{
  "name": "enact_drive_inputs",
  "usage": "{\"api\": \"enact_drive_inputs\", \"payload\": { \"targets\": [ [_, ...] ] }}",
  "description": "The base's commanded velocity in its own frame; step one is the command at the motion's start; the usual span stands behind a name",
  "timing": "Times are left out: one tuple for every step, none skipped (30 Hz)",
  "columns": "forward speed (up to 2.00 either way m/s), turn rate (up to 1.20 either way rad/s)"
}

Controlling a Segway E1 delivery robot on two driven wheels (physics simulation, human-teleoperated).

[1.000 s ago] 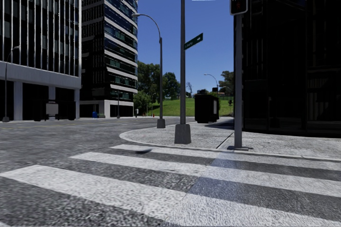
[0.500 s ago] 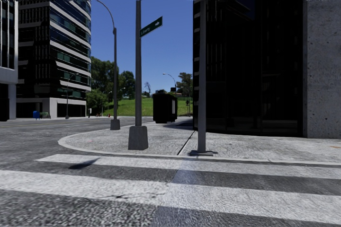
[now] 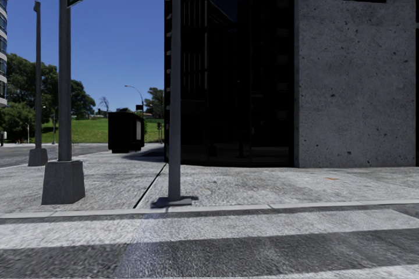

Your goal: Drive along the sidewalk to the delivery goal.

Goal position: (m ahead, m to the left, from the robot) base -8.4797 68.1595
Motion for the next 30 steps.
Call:
{"api": "enact_drive_inputs", "payload": {
  "targets": [
    [1.65,-0.72],
    [1.65,-0.72],
    [1.65,-0.72],
    [1.66,-0.66],
    [1.7,-0.48],
    [1.75,-0.29],
    [1.77,-0.2],
    [1.78,-0.14],
    [1.79,-0.11],
    [1.8,-0.11],
    [1.8,-0.1],
    [1.8,-0.1],
    [1.81,-0.04],
    [1.86,0.0],
    [1.91,0.0],
    [1.92,0.0],
    [1.92,0.0],
    [1.92,0.0],
    [1.92,0.0],
    [1.92,0.0],
    [1.92,0.0],
    [1.92,0.0],
    [1.92,0.0],
    [1.92,0.0],
    [1.92,0.0],
    [1.92,0.0],
    [1.92,0.0],
    [1.92,-0.43],
    [1.92,-0.62],
    [1.91,-0.67]
  ]
}}
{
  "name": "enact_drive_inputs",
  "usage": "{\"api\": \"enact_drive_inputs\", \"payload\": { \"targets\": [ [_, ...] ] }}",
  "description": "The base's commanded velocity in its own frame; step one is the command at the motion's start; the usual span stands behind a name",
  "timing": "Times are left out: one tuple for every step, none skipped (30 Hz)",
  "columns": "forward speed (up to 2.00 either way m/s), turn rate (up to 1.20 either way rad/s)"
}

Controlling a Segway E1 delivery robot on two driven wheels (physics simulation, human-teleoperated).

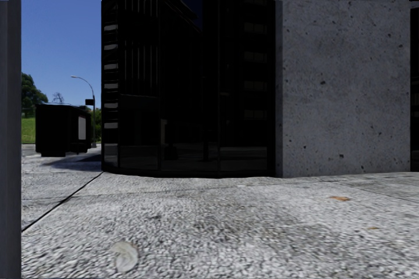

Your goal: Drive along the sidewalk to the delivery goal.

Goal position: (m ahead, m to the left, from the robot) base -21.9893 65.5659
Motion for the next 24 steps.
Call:
{"api": "enact_drive_inputs", "payload": {
  "targets": [
    [1.91,-0.68],
    [1.91,-0.26],
    [1.91,0.0],
    [1.91,0.0],
    [1.91,0.0],
    [1.89,0.0],
    [1.82,0.0],
    [1.77,0.0],
    [1.74,0.0],
    [1.74,0.0],
    [1.67,0.0],
    [1.59,0.0],
    [1.55,0.0],
    [1.53,0.0],
    [1.5,0.0],
    [1.5,0.07],
    [1.49,0.22],
    [1.49,0.22],
    [1.49,0.34],
    [1.49,0.39],
    [1.49,0.41],
    [1.49,0.42],
    [1.49,0.42],
    [1.49,0.42]
  ]
}}
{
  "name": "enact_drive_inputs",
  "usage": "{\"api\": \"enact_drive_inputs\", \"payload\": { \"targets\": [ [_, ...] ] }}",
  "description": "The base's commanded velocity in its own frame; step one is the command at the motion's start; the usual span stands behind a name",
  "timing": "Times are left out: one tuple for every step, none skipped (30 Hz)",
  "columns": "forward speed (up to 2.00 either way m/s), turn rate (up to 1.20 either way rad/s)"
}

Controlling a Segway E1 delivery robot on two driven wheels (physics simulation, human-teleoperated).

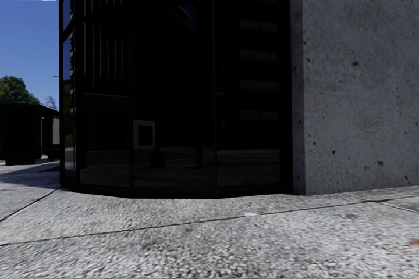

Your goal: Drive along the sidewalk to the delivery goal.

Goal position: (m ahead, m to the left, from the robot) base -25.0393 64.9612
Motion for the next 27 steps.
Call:
{"api": "enact_drive_inputs", "payload": {
  "targets": [
    [1.49,0.42],
    [1.49,0.43],
    [1.49,0.46],
    [1.49,0.5],
    [1.49,0.51],
    [1.49,0.51],
    [1.49,0.52],
    [1.49,0.53],
    [1.49,0.55],
    [1.49,0.57],
    [1.49,0.58],
    [1.49,0.6],
    [1.49,0.61],
    [1.49,0.61],
    [1.49,0.62],
    [1.49,0.63],
    [1.49,0.63],
    [1.48,0.63],
    [1.48,0.63],
    [1.48,0.63],
    [1.48,0.63],
    [1.48,0.63],
    [1.48,0.63],
    [1.48,0.63],
    [1.48,0.63],
    [1.48,0.63],
    [1.48,0.63]
  ]
}}
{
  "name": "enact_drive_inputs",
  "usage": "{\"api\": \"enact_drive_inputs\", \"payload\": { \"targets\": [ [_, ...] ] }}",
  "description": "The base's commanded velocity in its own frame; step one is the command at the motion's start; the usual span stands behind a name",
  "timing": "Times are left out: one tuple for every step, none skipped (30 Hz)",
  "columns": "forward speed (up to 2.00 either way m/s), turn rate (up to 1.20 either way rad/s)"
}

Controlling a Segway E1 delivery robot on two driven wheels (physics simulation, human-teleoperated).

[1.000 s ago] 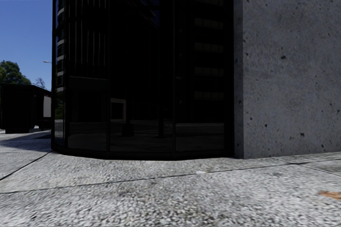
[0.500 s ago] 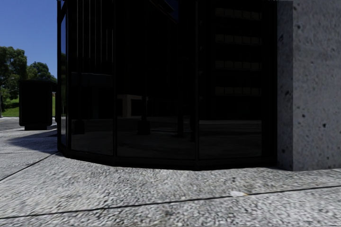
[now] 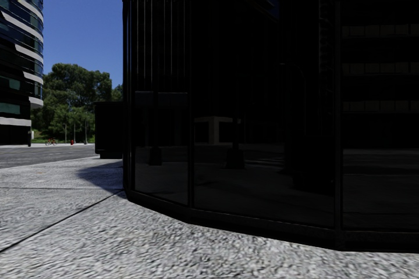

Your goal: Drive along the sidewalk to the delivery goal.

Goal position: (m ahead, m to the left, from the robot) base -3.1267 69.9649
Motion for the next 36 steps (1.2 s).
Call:
{"api": "enact_drive_inputs", "payload": {
  "targets": [
    [1.48,0.63],
    [1.48,0.63],
    [1.48,0.63],
    [1.48,0.63],
    [1.48,0.63],
    [1.48,0.63],
    [1.48,0.63],
    [1.48,0.63],
    [1.4,0.64],
    [1.4,0.64],
    [1.34,0.65],
    [1.3,0.65],
    [1.28,0.66],
    [1.27,0.68],
    [1.22,0.7],
    [1.17,0.72],
    [1.14,0.73],
    [1.13,0.74],
    [1.13,0.74],
    [1.13,0.75],
    [1.12,0.75],
    [1.12,0.75],
    [1.12,0.76],
    [1.12,0.76],
    [1.12,0.76],
    [1.12,0.76],
    [1.12,0.76],
    [1.12,0.76],
    [1.12,0.76],
    [1.12,0.76],
    [1.12,0.76],
    [1.12,0.76],
    [1.12,0.72],
    [1.12,0.71],
    [1.12,0.71],
    [1.12,0.7]
  ]
}}
